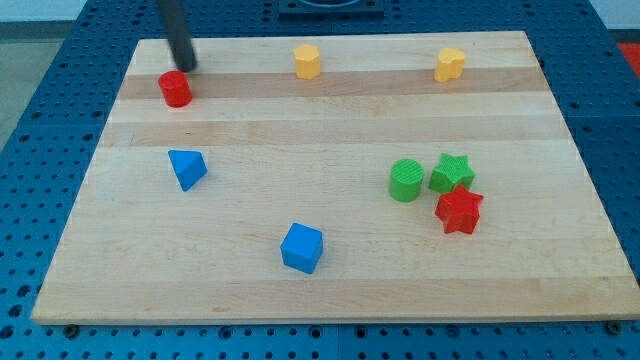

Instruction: Place the red circle horizontally to the green circle

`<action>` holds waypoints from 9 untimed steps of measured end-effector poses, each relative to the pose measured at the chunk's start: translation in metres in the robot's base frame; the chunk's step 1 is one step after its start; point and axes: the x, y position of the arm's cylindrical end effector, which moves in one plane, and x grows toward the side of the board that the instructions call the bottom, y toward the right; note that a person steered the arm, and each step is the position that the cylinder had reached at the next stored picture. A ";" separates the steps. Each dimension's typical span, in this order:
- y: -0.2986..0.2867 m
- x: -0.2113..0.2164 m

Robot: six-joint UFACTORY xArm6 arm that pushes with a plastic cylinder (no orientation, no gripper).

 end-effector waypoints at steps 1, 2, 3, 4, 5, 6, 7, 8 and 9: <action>-0.035 0.002; -0.035 0.011; -0.015 0.050; 0.033 0.066; 0.069 0.071; 0.103 0.076; 0.125 0.090; 0.131 0.115; 0.146 0.142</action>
